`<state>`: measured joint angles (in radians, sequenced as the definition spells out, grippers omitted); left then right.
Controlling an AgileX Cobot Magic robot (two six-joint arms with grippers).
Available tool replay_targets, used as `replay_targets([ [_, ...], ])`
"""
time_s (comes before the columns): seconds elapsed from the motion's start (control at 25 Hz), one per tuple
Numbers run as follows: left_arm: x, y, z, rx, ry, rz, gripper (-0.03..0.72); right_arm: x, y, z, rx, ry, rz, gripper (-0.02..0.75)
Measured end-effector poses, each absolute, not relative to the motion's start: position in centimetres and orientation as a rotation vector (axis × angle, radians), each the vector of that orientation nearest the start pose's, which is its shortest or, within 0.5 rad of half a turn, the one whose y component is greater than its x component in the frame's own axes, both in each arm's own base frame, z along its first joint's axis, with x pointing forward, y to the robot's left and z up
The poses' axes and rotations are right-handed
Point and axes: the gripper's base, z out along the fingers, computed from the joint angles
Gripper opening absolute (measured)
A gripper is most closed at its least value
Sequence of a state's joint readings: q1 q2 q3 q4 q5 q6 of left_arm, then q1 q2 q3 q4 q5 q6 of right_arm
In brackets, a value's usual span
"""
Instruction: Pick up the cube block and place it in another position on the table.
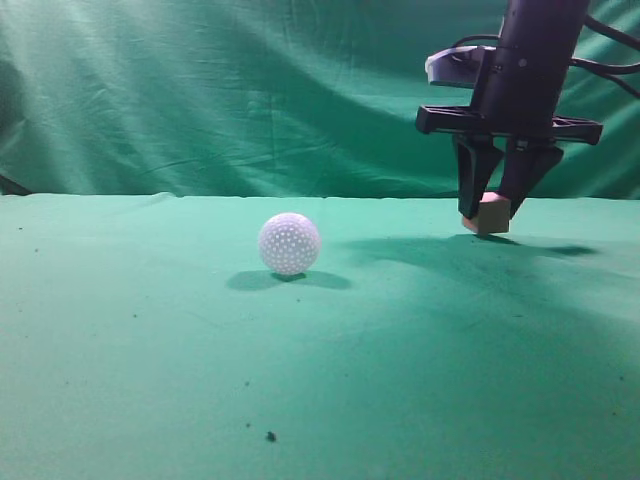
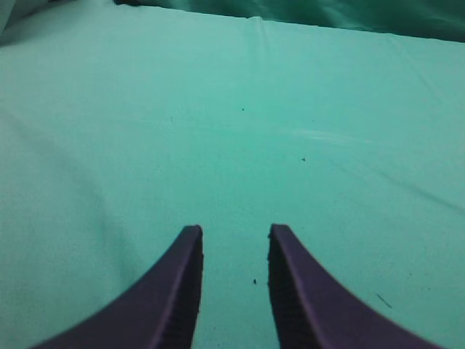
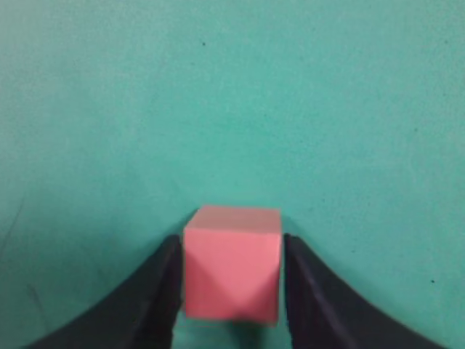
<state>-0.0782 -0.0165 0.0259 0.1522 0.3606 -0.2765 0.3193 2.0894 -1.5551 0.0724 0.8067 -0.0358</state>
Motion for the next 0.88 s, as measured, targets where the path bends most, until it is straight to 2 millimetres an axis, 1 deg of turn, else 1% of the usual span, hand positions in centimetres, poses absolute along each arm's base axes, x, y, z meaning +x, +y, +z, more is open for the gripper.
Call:
replay_targets([
  [0.08, 5.3, 0.1, 17.3, -0.089, 1.848, -0.098, 0.262, 41.4, 14.2, 17.4, -0.444, 2.798, 0.146, 0.433],
  [0.12, 5.3, 0.1, 17.3, -0.089, 1.848, -0.098, 0.262, 41.3, 14.2, 17.4, -0.442, 2.803, 0.146, 0.464],
  [0.16, 5.3, 0.1, 17.3, -0.089, 1.848, -0.098, 0.262, 41.2, 14.1, 17.4, -0.428, 2.818, 0.147, 0.484],
  [0.24, 5.3, 0.1, 17.3, -0.089, 1.848, -0.098, 0.262, 40.8, 14.0, 18.1, -0.392, 2.847, 0.15, 0.468],
  [0.28, 5.3, 0.1, 17.3, -0.089, 1.848, -0.098, 0.262, 40.5, 13.9, 18.9, -0.388, 2.852, 0.15, 0.426],
  [0.32, 5.3, 0.1, 17.3, -0.089, 1.848, -0.098, 0.262, 40.1, 13.8, 19.7, -0.388, 2.855, 0.15, 0.353],
  [0.36, 5.3, 0.1, 17.3, -0.089, 1.848, -0.098, 0.262, 39.7, 13.6, 21.0, -0.389, 2.849, 0.153, 0.26],
  [0.4, 5.3, 0.1, 17.3, -0.089, 1.848, -0.098, 0.262, 39.1, 13.5, 22.8, -0.389, 2.829, 0.158, 0.174],
  [0.44, 5.3, 0.1, 17.3, -0.089, 1.848, -0.098, 0.262, 38.5, 13.3, 24.1, -0.391, 2.823, 0.161, 0.103],
  [0.48, 5.3, 0.1, 17.3, -0.089, 1.848, -0.098, 0.262, 37.8, 13.1, 25.4, -0.393, 2.816, 0.163, 0.06],
  [0.56, 5.3, 0.1, 17.3, -0.089, 1.848, -0.098, 0.262, 36.3, 12.6, 28.6, -0.394, 2.777, 0.173, 0.0],
  [0.72, 5.3, 0.1, 17.3, -0.089, 1.848, -0.098, 0.262, 32.8, 11.4, 34.0, -0.373, 2.71, 0.194, 0.0],
  [0.88, 5.3, 0.1, 17.3, -0.089, 1.848, -0.098, 0.262, 29.2, 10.3, 37.9, -0.338, 2.65, 0.215, 0.0],
])
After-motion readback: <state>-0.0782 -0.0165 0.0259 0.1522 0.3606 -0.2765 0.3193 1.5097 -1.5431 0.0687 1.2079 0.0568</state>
